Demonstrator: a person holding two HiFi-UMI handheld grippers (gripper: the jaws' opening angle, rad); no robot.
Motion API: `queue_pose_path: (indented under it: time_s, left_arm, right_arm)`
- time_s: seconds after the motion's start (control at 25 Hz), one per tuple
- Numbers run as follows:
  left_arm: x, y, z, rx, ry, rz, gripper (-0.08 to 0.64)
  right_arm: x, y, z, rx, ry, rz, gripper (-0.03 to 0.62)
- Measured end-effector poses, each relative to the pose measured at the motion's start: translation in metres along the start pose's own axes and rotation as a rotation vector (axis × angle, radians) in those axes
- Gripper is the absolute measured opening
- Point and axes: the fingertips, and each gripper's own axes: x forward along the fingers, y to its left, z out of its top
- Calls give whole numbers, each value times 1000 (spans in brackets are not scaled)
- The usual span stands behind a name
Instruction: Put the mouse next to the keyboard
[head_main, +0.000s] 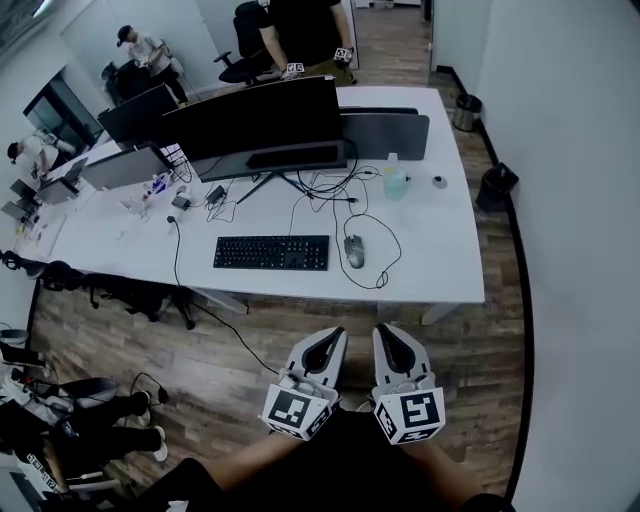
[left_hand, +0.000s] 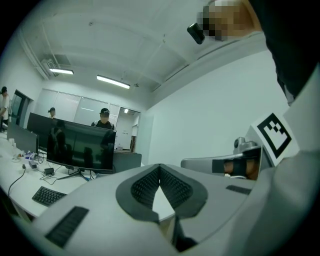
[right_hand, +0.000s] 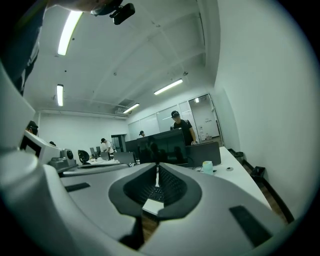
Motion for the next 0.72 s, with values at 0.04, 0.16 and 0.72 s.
queue_pose_path:
  time_s: [0.04,0.16,0.72]
  left_arm:
    - [-5,-6,0,2,2,1,3]
    - [-22,-18,-2,-5,13,7,3]
    - [-64,-15,30,-1,-76,-70,3]
  right_arm:
    - [-6,3,-1,-9,-4,1,29]
    - [-22,10,-1,-35,-11,-9,26]
    - [-53,61,16,-145,-7,-91,18]
